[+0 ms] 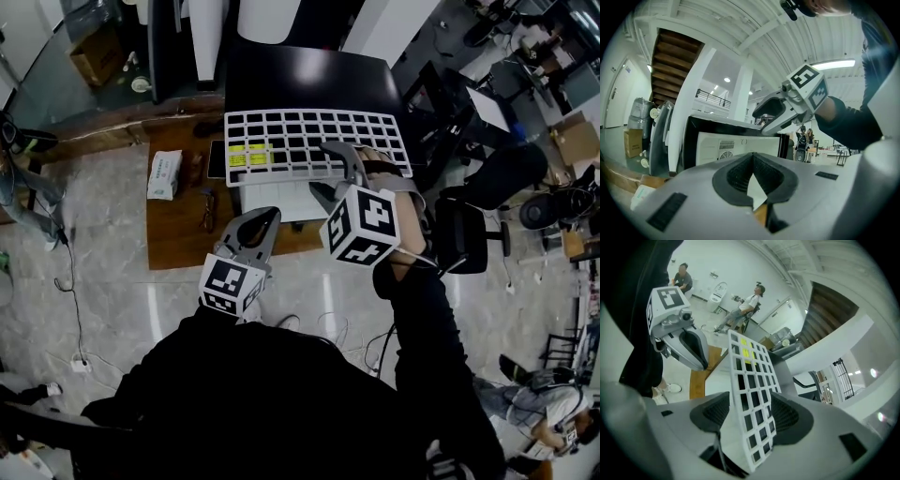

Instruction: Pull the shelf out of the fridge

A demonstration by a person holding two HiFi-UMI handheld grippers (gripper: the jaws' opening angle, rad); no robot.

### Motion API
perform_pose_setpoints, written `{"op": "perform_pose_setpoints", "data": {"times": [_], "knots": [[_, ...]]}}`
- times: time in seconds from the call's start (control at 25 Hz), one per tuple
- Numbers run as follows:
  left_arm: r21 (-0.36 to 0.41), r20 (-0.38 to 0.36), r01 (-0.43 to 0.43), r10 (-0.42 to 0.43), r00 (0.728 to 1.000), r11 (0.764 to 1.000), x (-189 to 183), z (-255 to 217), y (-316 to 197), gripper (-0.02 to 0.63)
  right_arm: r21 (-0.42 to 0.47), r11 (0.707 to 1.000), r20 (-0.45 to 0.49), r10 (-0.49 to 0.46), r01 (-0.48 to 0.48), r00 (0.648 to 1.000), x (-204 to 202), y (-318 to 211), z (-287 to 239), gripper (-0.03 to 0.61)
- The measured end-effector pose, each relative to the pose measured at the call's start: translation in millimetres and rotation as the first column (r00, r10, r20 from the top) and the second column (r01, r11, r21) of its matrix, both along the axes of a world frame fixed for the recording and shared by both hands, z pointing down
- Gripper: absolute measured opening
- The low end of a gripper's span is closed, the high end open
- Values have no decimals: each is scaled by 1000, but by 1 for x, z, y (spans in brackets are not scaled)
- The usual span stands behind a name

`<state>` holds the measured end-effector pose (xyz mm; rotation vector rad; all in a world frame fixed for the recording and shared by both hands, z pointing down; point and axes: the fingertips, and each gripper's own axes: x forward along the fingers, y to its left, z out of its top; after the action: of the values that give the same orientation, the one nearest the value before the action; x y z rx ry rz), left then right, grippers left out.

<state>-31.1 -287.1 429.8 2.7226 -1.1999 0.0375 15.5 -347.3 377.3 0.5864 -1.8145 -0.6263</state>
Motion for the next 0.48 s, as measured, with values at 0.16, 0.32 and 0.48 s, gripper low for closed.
{"op": "perform_pose_setpoints", "data": {"times": [0.16, 0.32, 0.48], "knots": [[28, -1, -60, 60, 998, 998, 16, -9, 6, 2, 66, 997, 259, 17, -36, 966, 28, 39, -38, 190], [79, -2, -153, 154, 988, 985, 55, -24, 30, 2, 64, 995, 621, 21, -77, 783, 67, 88, -62, 6], [109, -24, -232, 235, 972, 967, 104, -36, 77, 3, 6, 993, 826, 61, -117, 561, 118, 146, -48, 6]]}}
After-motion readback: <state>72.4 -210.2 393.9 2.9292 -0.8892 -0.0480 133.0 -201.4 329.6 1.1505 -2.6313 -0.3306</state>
